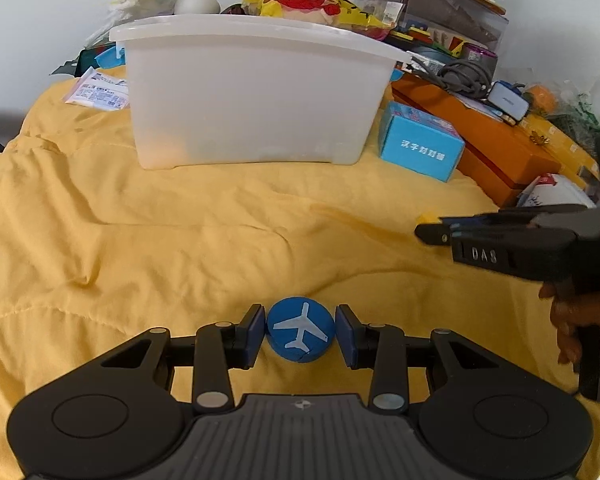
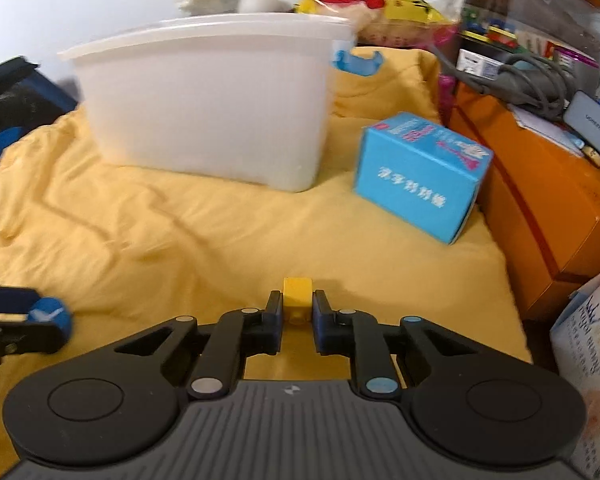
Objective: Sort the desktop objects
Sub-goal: 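Carry the disc and small yellow brick over the white bin and open both tools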
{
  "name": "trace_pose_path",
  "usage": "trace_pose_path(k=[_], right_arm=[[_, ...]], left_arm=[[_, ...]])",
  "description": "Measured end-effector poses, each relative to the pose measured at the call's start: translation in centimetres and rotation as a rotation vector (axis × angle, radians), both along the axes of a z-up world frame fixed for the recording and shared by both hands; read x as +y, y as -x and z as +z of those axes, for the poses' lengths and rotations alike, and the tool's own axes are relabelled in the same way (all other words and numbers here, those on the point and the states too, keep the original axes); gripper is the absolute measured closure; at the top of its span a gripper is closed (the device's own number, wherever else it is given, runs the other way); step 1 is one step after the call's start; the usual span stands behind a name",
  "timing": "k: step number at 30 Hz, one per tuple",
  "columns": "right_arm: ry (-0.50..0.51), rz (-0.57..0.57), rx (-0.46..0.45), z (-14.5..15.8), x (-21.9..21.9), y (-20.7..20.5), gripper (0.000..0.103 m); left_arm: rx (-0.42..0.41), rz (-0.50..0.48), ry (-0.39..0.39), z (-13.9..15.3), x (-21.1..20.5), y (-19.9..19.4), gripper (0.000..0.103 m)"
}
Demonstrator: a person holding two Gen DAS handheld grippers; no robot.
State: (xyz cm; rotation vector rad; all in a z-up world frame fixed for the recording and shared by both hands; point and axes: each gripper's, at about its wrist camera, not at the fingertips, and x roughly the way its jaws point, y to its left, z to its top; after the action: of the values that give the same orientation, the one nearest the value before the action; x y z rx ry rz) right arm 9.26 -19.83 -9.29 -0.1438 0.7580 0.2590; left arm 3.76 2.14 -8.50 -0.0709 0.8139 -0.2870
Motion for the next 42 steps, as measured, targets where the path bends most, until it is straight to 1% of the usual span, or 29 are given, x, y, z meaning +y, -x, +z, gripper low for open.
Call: trace_pose_path(k=[5,8,12,15,18,20,23,25,28,31,32,36,38,39,40,41,42], right_arm=[[-0.007,0.065,0.006,0.2,0.6,2.0,0.086],[-0.016,0.073,-0.004,1.0,0.7,1.8,0.086],[-0.05,0.068,-0.091,4.2,0.8,0.6,0.086],[-0.071,0.079,-0.184,7.3,1.1,-0.7,0.086],[-0.064,0.082,-0.292,10.2,1.7,-2.8,0.086],[-0.074,0.078,-0.332,11.5,1.9,-4.3,0.086],[-0.082,0.081,-0.376,13.1,2.5,-6.5,0.086],[-0.083,0.087,-0.384,13.6,3.1,-7.7,0.086],[-0.102,0.094,-0.358,13.8,3.9,-9.9,0.086],[-0.091,0.097,-0.334,13.6,5.1,-11.7,0.086],[-0.093,0.095,-0.319,13.4,5.5,-12.4,0.086],[-0.088,0.099,-0.268,11.9,6.8,-13.9,0.086],[-0.067,0.107,-0.253,11.0,7.3,-14.2,0.085],[-0.065,0.111,-0.237,10.7,7.4,-14.3,0.083],[-0.068,0.117,-0.217,10.4,7.4,-14.5,0.074],[-0.064,0.122,-0.207,10.1,7.6,-14.4,0.069],[-0.054,0.125,-0.209,10.0,7.7,-14.3,0.067]], left_arm=[[-0.017,-0.003,-0.002,0.6,-0.2,0.5,0.061],[-0.068,-0.001,0.013,2.6,0.0,0.1,0.061],[-0.178,0.004,0.029,6.6,0.6,-1.5,0.061],[-0.267,0.01,0.024,10.0,1.0,-3.5,0.061],[-0.354,0.018,0.007,13.1,1.5,-5.7,0.061],[-0.398,0.018,-0.006,14.5,1.6,-7.2,0.061],[-0.442,0.032,-0.016,15.8,1.7,-9.7,0.061],[-0.469,0.048,-0.054,16.2,1.8,-11.7,0.061],[-0.447,0.066,-0.055,16.0,2.2,-14.8,0.061],[-0.399,0.075,-0.099,14.6,2.5,-17.7,0.061],[-0.37,0.077,-0.114,13.8,2.4,-18.7,0.061],[-0.263,0.081,-0.144,10.6,2.5,-20.4,0.061],[-0.245,0.087,-0.142,9.8,2.6,-20.5,0.061],[-0.234,0.094,-0.143,9.6,2.6,-20.5,0.061],[-0.222,0.099,-0.143,9.5,2.6,-20.6,0.061],[-0.213,0.098,-0.144,9.4,2.6,-20.6,0.06],[-0.212,0.095,-0.146,9.5,2.8,-20.6,0.058]])
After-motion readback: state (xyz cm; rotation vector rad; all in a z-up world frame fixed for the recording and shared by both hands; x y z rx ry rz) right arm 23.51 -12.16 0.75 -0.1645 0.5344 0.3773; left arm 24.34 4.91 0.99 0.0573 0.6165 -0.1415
